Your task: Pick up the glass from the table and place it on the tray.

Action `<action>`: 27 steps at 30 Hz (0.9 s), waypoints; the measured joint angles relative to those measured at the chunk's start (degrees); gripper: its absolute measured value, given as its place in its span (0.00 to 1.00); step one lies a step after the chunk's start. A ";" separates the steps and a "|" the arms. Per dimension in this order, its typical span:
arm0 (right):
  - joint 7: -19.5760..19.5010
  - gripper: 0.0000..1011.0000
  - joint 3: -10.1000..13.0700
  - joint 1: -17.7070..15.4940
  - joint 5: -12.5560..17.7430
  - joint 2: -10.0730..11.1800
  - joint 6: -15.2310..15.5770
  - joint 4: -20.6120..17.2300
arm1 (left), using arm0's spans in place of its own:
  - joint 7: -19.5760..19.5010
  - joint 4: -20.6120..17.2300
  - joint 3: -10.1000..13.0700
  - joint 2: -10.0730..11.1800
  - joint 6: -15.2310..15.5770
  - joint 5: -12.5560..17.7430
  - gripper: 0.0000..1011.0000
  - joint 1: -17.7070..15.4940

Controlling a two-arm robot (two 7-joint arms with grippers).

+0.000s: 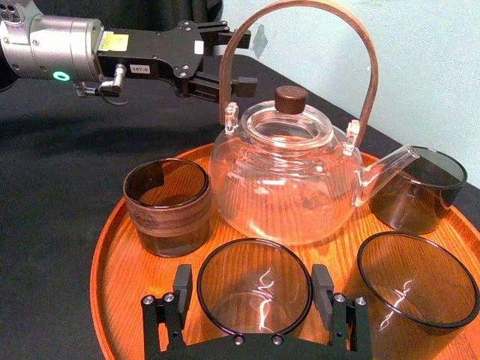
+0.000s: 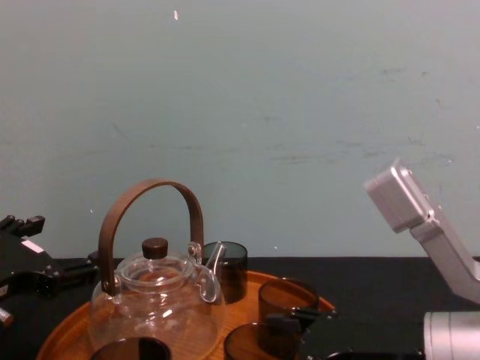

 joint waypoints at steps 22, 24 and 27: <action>-0.51 0.99 1.82 -3.11 1.78 3.28 2.06 -4.69 | 0.00 0.00 0.00 0.00 0.00 0.00 0.99 0.00; -0.93 0.99 2.29 -4.03 2.09 4.27 2.52 -5.99 | 0.00 0.00 0.00 0.00 0.00 0.00 0.99 0.00; -1.33 0.99 2.78 -5.01 2.44 5.31 2.90 -7.28 | 0.00 0.00 0.00 0.00 0.00 0.00 0.99 0.00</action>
